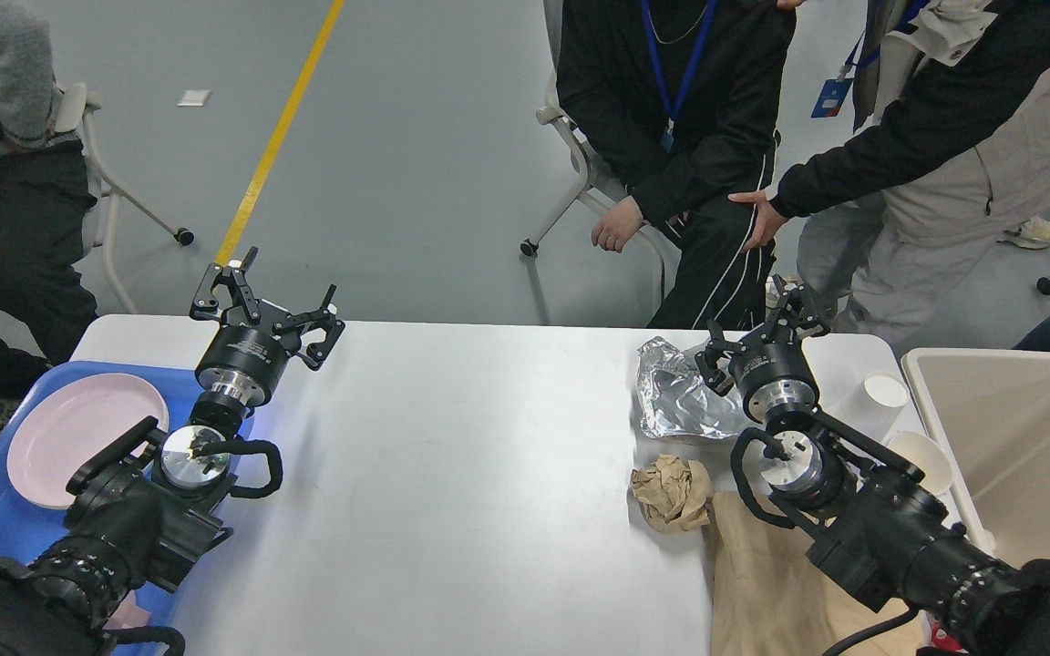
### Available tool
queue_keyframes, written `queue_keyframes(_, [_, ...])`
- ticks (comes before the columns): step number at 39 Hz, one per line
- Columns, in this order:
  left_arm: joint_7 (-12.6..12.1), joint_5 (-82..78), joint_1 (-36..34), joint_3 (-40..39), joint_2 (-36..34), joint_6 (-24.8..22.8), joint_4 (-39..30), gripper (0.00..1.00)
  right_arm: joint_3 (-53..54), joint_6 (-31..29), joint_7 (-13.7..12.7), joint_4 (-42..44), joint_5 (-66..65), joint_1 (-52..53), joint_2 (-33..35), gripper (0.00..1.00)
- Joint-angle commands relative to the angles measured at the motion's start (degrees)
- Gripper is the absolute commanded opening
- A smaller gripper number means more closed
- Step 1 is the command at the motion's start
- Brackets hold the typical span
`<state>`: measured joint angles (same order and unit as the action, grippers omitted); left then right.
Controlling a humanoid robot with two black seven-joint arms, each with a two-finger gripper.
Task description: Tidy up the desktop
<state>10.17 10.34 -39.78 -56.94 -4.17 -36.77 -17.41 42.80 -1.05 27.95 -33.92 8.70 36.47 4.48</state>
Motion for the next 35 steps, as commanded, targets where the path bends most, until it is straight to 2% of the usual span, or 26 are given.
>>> queue_keyframes(1, [0.1,0.0,1.3,0.0,0.1,-3.7,0.0,0.99,0.0,0.0,0.0,0.0,0.0,0.0,0.0,1.00])
queue_keyframes(4, [-0.1,0.1,3.1,-0.3,-0.3,-7.4,0.0,0.99,0.0,0.0,0.0,0.0,0.0,0.0,0.0,1.00])
queue_keyframes(6, [0.1,0.4,3.6,-0.9,-0.3,-8.0,0.0,0.99,0.0,0.0,0.0,0.0,0.0,0.0,0.0,1.00])
queue_keyframes(35, [0.1,0.8,3.8,-0.8,-0.1,-8.0,0.0,0.99,0.0,0.0,0.0,0.1,0.0,0.0,0.0,1.00])
